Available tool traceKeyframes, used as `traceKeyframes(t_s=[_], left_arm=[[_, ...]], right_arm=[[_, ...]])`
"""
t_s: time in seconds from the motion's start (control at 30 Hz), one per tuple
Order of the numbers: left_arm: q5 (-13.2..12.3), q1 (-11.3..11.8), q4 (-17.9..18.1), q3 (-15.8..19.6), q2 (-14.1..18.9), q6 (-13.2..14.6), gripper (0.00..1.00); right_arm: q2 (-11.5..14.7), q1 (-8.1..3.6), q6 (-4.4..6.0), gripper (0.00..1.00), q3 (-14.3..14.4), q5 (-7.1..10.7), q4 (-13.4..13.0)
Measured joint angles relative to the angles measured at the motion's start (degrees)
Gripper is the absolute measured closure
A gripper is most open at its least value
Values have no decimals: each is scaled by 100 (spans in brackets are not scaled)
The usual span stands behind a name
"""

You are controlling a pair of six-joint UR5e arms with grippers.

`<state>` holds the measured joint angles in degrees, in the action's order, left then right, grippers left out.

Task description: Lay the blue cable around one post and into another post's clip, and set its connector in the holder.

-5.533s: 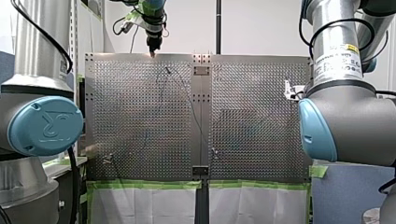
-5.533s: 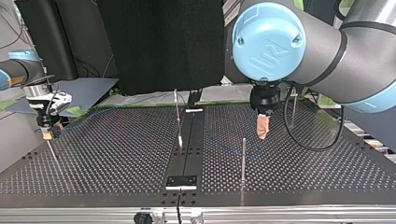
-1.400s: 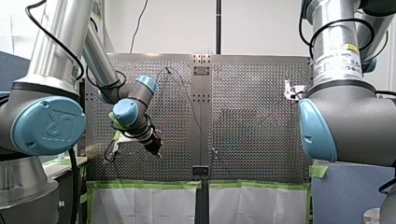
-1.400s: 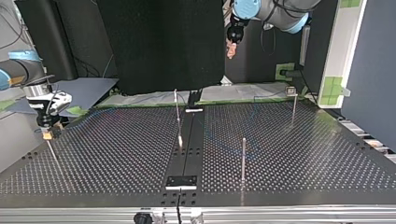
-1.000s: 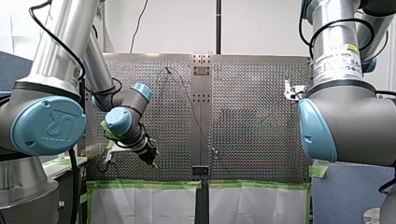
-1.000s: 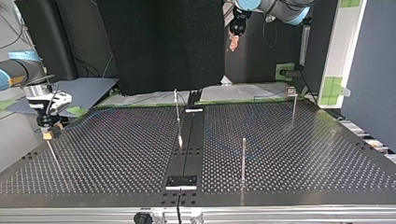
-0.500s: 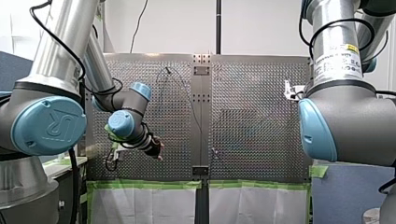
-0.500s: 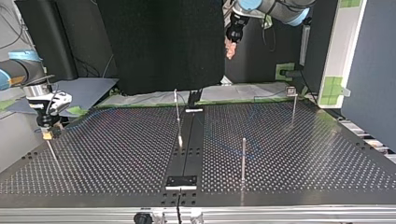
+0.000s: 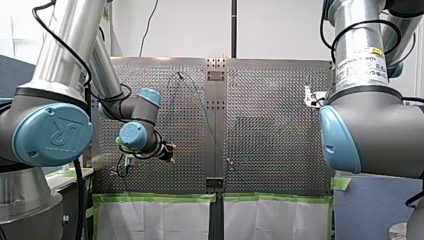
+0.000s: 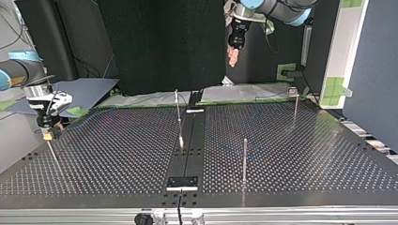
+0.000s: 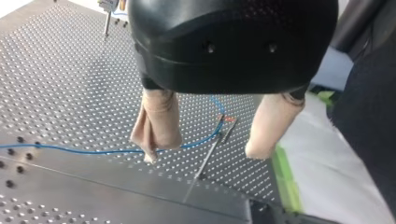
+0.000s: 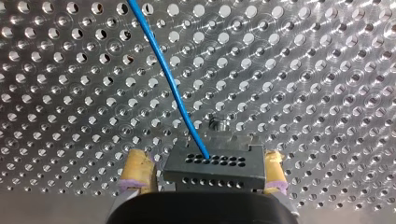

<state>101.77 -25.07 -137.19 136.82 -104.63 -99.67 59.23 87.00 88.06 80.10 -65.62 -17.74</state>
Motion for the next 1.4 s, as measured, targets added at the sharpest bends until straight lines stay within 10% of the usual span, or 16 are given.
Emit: traceKeyframes(t_s=[1.4], left_arm=[[944, 137, 1816, 210, 1, 1767, 0]], right_arm=[[0, 0, 0, 0, 0, 0, 0]])
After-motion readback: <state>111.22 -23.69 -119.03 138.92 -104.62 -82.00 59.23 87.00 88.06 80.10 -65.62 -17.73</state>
